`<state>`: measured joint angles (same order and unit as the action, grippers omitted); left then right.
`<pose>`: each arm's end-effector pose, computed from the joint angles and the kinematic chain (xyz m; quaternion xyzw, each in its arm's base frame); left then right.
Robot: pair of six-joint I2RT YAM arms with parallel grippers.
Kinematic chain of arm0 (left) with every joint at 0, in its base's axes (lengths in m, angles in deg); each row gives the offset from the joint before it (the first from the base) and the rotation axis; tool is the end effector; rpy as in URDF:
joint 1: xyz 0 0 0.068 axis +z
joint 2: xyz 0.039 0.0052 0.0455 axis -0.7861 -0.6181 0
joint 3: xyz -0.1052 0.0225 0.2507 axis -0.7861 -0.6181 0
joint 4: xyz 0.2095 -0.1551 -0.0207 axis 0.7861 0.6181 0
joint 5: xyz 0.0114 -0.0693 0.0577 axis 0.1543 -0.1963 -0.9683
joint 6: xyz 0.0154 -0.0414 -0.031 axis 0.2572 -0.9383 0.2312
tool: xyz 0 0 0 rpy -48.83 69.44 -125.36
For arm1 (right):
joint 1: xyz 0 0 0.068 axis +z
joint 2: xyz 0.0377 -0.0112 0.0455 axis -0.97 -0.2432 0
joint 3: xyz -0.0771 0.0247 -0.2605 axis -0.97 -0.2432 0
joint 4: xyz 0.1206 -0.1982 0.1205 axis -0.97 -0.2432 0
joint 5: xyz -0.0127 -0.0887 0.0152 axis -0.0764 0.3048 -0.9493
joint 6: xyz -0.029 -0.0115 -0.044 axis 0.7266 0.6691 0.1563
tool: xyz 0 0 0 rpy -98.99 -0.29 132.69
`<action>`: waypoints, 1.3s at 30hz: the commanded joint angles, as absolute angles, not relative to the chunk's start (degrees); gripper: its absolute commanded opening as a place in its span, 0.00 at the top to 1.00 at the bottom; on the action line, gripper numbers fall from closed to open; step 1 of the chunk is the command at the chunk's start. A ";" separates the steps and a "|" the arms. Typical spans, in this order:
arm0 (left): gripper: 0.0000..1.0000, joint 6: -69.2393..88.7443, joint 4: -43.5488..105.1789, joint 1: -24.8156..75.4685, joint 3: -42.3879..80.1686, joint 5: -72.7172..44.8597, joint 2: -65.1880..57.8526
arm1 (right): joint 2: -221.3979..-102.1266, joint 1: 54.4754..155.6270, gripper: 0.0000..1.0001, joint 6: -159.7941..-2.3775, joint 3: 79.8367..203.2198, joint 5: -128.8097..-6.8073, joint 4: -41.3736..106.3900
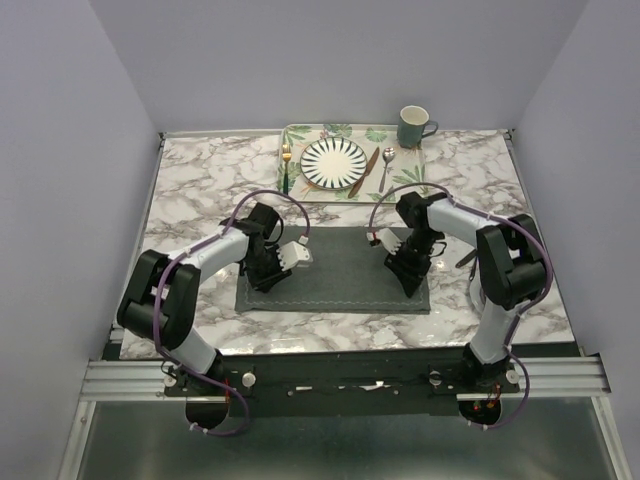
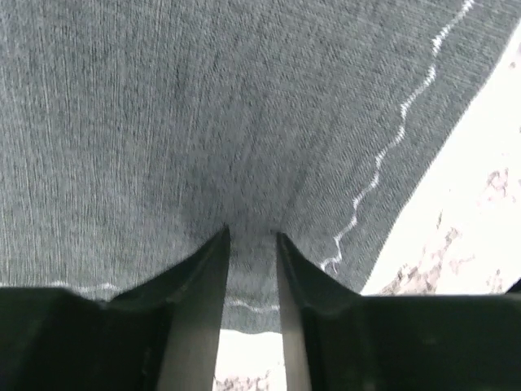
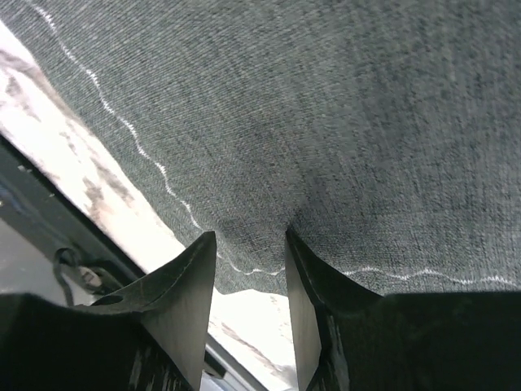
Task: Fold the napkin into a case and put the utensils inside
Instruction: Fold and flatten the napkin at the center of the board, then smooth out the rectangle-folded napkin at the center of the board.
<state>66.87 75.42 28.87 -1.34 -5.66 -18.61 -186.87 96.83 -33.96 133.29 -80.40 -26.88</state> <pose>0.2428 -0.1138 0.1655 0.5646 0.8091 -0.1252 0.1050 0.2812 0.1206 0.1541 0.4882 -0.8517 -0.1853 0.0447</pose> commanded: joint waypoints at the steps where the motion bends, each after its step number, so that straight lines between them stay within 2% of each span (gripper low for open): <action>1: 0.55 66.52 79.24 30.03 0.94 -0.95 -12.65 | -183.26 97.63 0.50 -34.63 136.00 -86.61 -31.49; 4: 0.43 58.62 76.00 31.70 7.09 3.90 -5.54 | -176.94 97.46 0.41 -37.26 145.12 -90.57 -32.82; 7: 0.18 51.14 69.94 32.05 13.33 4.70 0.27 | -171.31 96.93 0.23 -42.00 153.15 -91.37 -29.84; 8: 0.01 49.21 68.27 32.05 14.73 4.62 1.94 | -169.99 96.76 0.14 -42.80 157.43 -91.63 -28.26; 9: 0.01 45.54 63.73 31.96 16.31 4.27 2.65 | -167.11 96.75 0.04 -45.33 158.52 -91.11 -23.11; 10: 0.01 43.68 61.33 31.88 16.77 3.92 3.00 | -165.69 96.75 0.00 -47.97 158.70 -90.41 -18.71; 14: 0.01 37.78 56.74 31.61 18.79 3.66 0.04 | -163.91 96.75 0.00 -55.71 156.51 -86.55 -5.49; 18: 0.01 34.96 63.91 32.05 23.69 4.42 -6.47 | -170.23 95.88 0.00 -56.42 159.67 -88.02 -12.39; 20: 0.01 30.16 64.21 33.88 23.72 8.29 -9.02 | -174.54 93.87 0.05 -58.18 160.46 -90.91 -14.61; 22: 0.01 25.75 59.65 35.12 20.65 14.60 -9.73 | -177.00 92.02 0.07 -62.30 159.68 -96.36 -15.15; 24: 0.01 18.99 55.01 35.74 18.36 16.12 -10.96 | -180.25 89.82 0.08 -65.81 159.50 -101.01 -15.24; 26: 0.01 14.50 52.36 36.18 17.65 19.72 -13.32 | -181.92 88.50 0.00 -68.02 158.80 -103.92 -14.71; 34: 0.01 -14.66 29.77 37.32 13.17 30.19 -24.14 | -189.12 88.58 0.00 -89.28 152.73 -116.84 3.37; 39: 0.01 -20.06 23.52 37.32 13.60 32.21 -31.87 | -195.02 89.63 0.00 -97.19 152.38 -120.63 9.28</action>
<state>-9.82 33.06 37.13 13.53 26.76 -27.46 -189.39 88.57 -85.47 153.92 -113.31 0.44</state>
